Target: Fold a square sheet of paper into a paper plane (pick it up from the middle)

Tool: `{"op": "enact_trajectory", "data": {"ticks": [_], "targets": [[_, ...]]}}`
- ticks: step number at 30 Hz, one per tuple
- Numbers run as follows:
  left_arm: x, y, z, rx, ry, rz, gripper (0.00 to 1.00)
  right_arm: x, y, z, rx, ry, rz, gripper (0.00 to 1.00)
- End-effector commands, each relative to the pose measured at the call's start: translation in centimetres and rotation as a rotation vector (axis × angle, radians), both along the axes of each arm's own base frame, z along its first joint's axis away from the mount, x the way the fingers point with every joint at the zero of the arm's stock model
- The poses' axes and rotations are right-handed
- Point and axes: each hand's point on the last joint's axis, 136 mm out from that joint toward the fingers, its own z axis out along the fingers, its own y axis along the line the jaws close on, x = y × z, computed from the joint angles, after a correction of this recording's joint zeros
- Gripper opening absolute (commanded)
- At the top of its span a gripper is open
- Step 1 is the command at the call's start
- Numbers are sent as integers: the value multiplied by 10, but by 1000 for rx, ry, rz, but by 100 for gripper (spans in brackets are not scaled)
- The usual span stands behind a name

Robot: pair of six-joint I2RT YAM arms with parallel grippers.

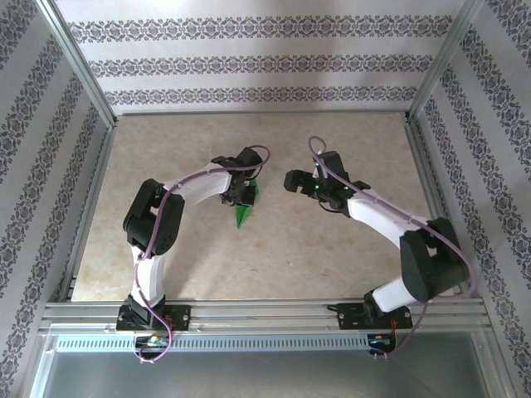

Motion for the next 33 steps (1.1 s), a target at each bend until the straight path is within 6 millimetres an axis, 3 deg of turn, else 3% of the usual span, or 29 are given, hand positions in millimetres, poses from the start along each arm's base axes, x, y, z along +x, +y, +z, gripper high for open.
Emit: {"op": "enact_trajectory", "data": {"ticks": [1,12,22,26,33], "targets": [[-1,11,-10,41,44,73,14,-7,-46,-5,-212,-43,-77,98],[-7,6,-24,16,95,94,19,-15,-65,1,-196,-81,-141,98],[0,6,-20,27,75,80,9,-15,-63,-7,-129,-35,-134,98],[19,7,-7,4,32,81,9,-15,-66,-4,-124,-39,-139,98],[86,4,11,-70,-45,118,9,-14,-69,0,-109,-46,-147,98]]}}
